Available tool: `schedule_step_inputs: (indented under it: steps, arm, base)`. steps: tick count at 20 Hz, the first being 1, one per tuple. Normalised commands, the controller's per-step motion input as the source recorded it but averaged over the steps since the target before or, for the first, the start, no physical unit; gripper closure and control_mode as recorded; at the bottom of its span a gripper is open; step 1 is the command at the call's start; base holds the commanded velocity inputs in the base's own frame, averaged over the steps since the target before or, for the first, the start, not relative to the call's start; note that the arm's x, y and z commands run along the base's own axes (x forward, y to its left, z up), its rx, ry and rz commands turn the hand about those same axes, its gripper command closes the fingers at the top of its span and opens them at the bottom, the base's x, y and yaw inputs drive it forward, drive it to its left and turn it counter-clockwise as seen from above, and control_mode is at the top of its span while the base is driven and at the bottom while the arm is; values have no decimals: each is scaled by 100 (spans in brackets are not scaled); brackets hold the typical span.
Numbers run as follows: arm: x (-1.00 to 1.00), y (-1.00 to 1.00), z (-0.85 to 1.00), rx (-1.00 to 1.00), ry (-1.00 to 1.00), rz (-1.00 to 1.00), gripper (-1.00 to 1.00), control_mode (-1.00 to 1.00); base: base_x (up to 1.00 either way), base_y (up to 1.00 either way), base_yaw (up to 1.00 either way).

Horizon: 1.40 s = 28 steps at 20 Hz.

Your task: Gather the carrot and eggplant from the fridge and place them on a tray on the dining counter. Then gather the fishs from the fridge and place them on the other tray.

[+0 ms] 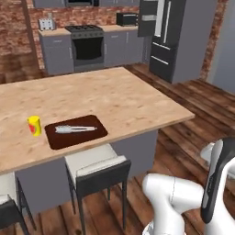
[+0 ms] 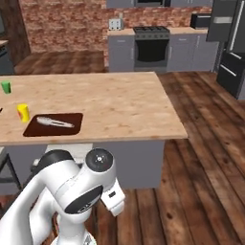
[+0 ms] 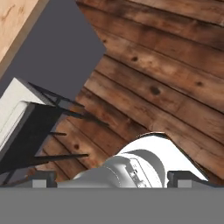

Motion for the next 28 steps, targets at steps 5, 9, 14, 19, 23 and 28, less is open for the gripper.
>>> schedule_step_inputs:
  steps: [5,9,14,19,23,28]
  arm:
    - [0,0,0,0,0,0,-100,100]
    - [0,0,0,0,0,0,-100,100]
    - [0,0,0,0,0,0,-100,100]
    - [0,0,0,0,0,0,-100,100]
    - [0,0,0,0,0,0,-100,100]
    - [0,0,0,0,0,0,-100,100]
  base:
    - [74,-80,-1]
    - [74,-91,0]
    - [75,-92,0]
    - [76,-92,0]
    - [86,-83,0]
    - [96,-66,2]
